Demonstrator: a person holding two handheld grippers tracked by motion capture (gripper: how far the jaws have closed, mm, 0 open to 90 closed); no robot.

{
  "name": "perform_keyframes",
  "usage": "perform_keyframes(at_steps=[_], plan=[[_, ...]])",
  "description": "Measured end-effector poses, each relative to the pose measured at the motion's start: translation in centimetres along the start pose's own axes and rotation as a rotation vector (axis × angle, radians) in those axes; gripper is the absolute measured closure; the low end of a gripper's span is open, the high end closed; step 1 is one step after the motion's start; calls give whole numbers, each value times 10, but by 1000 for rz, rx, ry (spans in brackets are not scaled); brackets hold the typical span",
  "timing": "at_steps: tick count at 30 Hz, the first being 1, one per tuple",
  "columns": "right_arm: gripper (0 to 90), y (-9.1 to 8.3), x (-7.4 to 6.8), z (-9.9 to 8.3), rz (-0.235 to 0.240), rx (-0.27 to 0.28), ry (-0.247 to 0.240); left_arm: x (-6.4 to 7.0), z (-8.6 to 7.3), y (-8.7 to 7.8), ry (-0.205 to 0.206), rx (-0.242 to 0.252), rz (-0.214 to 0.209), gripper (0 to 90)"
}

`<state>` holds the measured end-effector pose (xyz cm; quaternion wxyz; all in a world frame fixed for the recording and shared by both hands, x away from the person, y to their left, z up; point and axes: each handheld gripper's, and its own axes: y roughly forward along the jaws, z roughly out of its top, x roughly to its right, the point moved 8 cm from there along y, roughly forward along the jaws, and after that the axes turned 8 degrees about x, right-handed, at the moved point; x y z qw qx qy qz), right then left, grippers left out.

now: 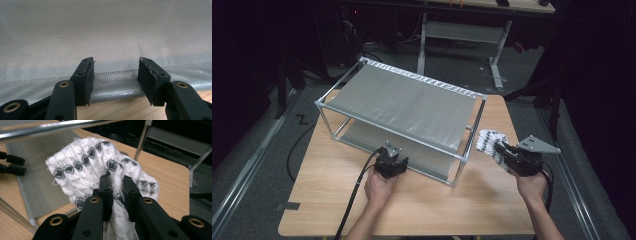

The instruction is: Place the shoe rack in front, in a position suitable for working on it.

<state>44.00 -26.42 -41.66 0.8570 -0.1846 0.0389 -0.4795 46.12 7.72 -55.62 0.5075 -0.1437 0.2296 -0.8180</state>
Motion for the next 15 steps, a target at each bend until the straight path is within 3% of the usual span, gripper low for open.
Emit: perform_keyframes(at_steps=[11, 15], plan=[[805, 4, 17, -44, -107, -64, 40, 0, 0, 0, -1, -1, -1, 469], [801, 8, 27, -65, -151, -92, 79, 0, 0, 0, 0, 0, -1, 469]])
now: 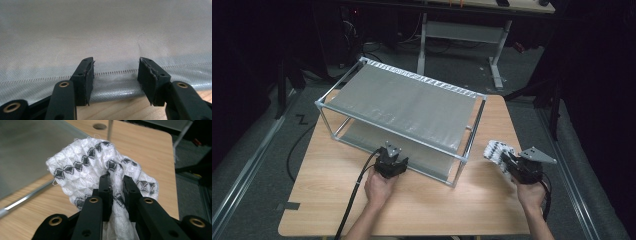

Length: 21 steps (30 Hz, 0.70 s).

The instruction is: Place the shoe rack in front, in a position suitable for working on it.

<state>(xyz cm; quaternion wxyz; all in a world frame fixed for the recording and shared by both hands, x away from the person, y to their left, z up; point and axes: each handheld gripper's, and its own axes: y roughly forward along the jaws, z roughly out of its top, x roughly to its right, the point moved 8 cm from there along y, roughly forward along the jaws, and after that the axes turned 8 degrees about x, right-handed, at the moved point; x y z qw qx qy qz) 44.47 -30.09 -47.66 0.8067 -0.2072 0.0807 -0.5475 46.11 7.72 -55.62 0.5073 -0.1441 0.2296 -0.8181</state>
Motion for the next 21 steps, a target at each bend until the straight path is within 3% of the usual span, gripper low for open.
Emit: perform_keyframes(at_steps=[13, 15, 21], plan=[[782, 21, 22, -47, -98, -96, 40, 0, 0, 0, 3, 1, 4, 465], [774, 24, 22, -53, -94, -108, 64, 0, 0, 0, -1, 0, 2, 465], [775, 26, 20, -54, -90, -109, 65, 0, 0, 0, -6, -1, 0, 465]])
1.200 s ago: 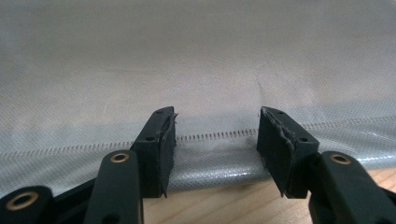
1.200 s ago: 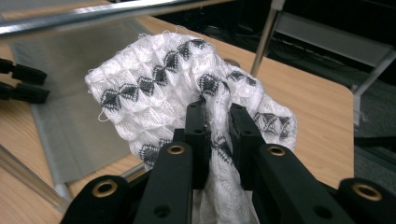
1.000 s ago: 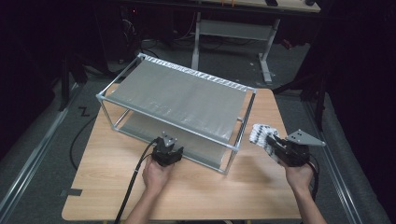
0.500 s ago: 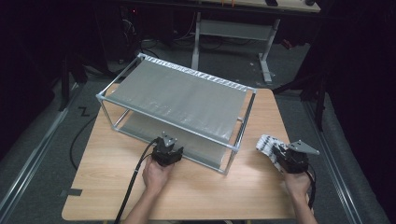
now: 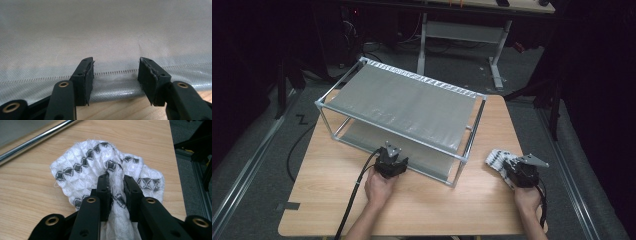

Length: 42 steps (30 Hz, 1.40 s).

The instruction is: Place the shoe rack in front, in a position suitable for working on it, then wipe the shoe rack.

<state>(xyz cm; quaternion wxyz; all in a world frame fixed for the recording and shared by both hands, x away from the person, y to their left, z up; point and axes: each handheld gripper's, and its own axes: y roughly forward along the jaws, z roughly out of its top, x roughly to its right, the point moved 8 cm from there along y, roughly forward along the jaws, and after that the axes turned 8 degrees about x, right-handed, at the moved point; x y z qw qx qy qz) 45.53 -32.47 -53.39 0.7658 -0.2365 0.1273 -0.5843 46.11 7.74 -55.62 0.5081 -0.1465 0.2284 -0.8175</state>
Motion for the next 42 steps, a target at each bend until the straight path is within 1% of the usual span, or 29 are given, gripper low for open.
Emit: perform_keyframes(at_steps=[3, 5, 7, 9, 10, 11, 12, 15, 16, 17, 19, 20, 24, 29, 33, 34, 35, 36, 37, 40, 42], plan=[[766, 2, -2, -3, 2, -10, -15, 0, 0, 0, 8, 1, 4, 465], [758, 3, -3, -5, 2, -13, -21, 0, 0, 0, 5, 1, 3, 465], [731, 4, -4, -5, 3, -17, -25, 0, 0, 0, 4, 1, 2, 465], [673, 6, -5, -8, 8, -28, -23, 0, 0, 0, 4, 0, 2, 465], [628, 7, -6, -9, 11, -31, -23, 0, 0, 0, 3, 1, 2, 465], [560, 7, -7, -8, 20, -30, -10, 0, 0, 0, 4, 0, 2, 465], [560, 7, -7, -8, 20, -30, -10, 0, 0, 0, 4, 0, 2, 465], [511, 3, -9, -2, 45, -3, 13, 0, 0, 0, 0, 0, 0, 465], [505, 2, -11, 0, 51, -3, 11, 0, 0, 0, 0, 0, 0, 465], [506, 0, -12, 3, 54, 12, 4, 0, 0, 0, -2, 0, -2, 465], [496, -3, -16, 8, 68, 23, 8, 0, 0, 0, -3, 0, -3, 464], [495, -4, -19, 10, 78, 30, 1, 0, 0, 0, -2, 0, -2, 465], [502, -10, -34, 17, 123, 51, -29, -1, 0, 0, -10, 0, -9, 464], [525, -17, -60, 19, 183, 79, -66, -1, 1, 0, -17, 2, -12, 458], [541, -23, -78, 22, 237, 100, -72, -4, 1, -2, -23, -3, -11, 440], [546, -23, -85, 22, 255, 98, -78, -5, 2, -2, -32, 0, -9, 435], [554, -22, -90, 22, 263, 95, -93, -7, 2, -4, -30, -8, -5, 428], [562, -20, -94, 22, 270, 93, -105, -9, 2, -4, -38, -8, 0, 425], [571, -18, -99, 21, 279, 89, -107, -11, 2, -6, -41, -11, 3, 422], [598, -9, -110, 20, 305, 64, -124, -19, 3, -11, -25, -21, 22, 418], [605, -5, -115, 20, 322, 55, -134, -25, 3, -14, -29, -24, 34, 417]])
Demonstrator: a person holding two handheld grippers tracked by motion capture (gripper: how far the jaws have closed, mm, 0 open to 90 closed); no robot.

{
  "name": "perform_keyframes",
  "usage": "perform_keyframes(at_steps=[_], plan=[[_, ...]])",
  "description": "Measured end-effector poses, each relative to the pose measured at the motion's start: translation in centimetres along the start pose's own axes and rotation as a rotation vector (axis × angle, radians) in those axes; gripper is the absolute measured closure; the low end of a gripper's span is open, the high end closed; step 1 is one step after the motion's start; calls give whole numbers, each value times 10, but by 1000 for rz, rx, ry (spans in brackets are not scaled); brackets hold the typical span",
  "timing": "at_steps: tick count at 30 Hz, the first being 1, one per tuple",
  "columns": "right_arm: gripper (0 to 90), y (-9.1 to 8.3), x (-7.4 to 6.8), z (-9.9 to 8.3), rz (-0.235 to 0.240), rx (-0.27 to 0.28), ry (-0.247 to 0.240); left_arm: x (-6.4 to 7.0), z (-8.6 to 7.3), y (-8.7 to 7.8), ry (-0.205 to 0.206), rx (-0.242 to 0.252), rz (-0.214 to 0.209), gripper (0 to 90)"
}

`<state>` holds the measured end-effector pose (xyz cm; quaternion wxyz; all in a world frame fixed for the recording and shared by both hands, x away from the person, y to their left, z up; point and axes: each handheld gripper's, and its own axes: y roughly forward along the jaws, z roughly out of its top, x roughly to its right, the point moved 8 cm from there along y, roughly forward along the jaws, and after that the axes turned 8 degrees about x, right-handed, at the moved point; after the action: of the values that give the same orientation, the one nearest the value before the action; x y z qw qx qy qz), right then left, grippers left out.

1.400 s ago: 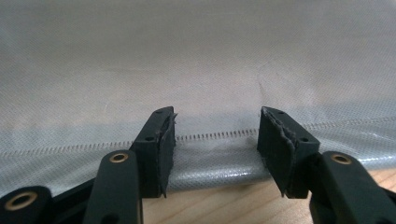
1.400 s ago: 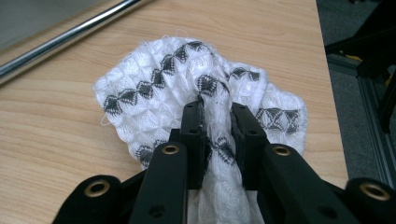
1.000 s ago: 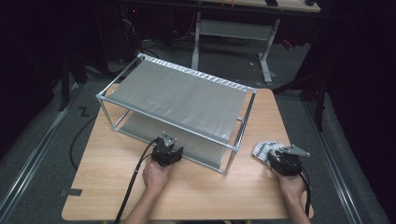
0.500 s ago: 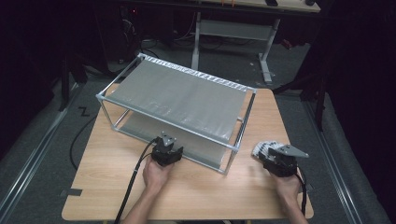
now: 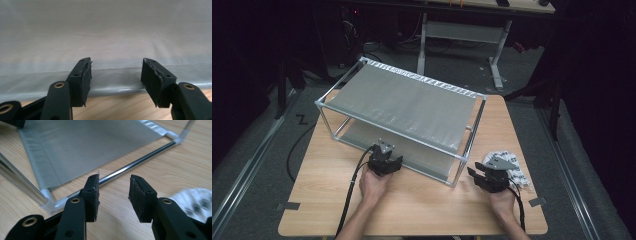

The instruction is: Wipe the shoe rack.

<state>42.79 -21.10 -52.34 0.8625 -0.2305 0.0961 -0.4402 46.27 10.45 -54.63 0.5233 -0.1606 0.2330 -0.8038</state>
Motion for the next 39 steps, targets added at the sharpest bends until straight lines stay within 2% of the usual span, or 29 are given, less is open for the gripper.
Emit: perform_keyframes(at_steps=[4, 17, 19, 26, 28, 31, 35, 39], plan=[[597, 4, -6, -3, 16, -4, -1, -16, 0, -8, 4, -9, 33, 412], [594, -21, -42, -12, 93, 44, -17, -77, -8, -31, -52, -17, 147, 407], [592, -23, -48, -12, 111, 47, -30, -89, -10, -32, -68, -41, 164, 401], [588, -25, -62, -6, 147, 77, -38, -124, -5, -45, -127, -27, 227, 395], [586, -25, -65, -2, 152, 92, -38, -131, -4, -48, -137, -21, 243, 394], [584, -24, -66, 6, 147, 124, -40, -140, -7, -48, -125, -39, 275, 397], [609, -21, -68, 16, 141, 146, -42, -149, -9, -46, -158, -39, 297, 397], [678, -18, -69, 21, 129, 148, -53, -157, -8, -49, -181, -27, 309, 399]])
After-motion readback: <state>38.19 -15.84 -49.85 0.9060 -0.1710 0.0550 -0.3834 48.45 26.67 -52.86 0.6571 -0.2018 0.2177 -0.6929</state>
